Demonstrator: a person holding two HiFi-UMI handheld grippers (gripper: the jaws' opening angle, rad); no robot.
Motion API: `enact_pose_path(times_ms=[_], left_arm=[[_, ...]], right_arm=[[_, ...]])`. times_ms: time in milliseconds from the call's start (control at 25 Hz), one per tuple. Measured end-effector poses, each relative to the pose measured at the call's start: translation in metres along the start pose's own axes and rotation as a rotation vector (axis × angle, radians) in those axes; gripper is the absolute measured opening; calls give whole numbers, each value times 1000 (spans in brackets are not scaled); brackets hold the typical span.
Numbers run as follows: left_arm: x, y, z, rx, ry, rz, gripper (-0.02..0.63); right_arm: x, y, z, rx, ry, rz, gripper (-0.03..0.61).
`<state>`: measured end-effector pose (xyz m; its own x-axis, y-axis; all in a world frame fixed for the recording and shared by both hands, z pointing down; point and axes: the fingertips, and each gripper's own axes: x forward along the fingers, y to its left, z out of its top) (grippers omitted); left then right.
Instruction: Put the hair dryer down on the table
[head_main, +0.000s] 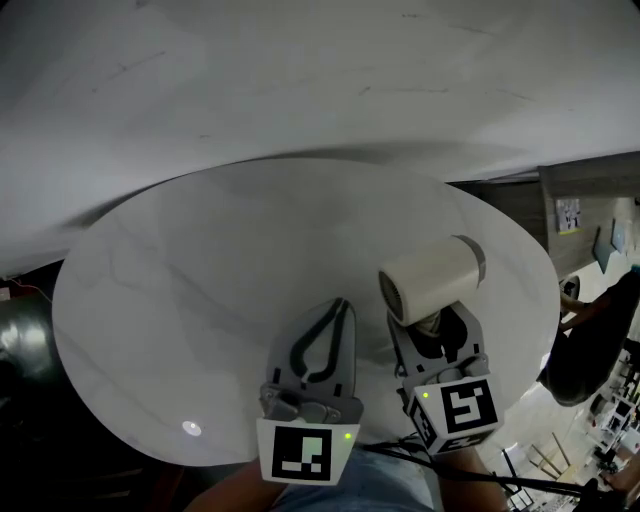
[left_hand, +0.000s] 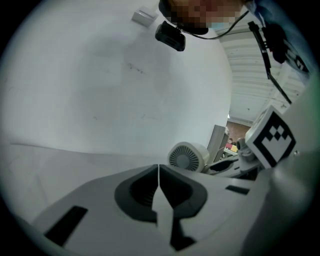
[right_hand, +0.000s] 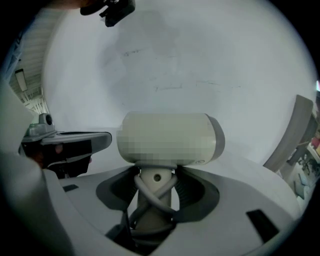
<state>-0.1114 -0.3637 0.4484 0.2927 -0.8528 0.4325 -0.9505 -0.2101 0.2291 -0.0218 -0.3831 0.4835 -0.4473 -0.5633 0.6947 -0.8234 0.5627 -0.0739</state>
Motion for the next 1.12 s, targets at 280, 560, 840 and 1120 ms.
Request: enact_pose_path(times_ms=[280, 560, 840, 1120], left_arm=[[3, 18, -8, -42, 11, 19, 12], [1, 30, -12, -53, 21, 29, 12], [0, 42, -12, -89, 3, 59, 12], [-3, 51, -12, -87, -7, 91, 12]], right_arm=[[19, -1, -11, 0, 117, -20, 225], [32, -4, -21, -2, 211, -37, 225], [42, -6, -29, 11, 278, -32, 227], [50, -7, -32, 3, 316, -29, 229]])
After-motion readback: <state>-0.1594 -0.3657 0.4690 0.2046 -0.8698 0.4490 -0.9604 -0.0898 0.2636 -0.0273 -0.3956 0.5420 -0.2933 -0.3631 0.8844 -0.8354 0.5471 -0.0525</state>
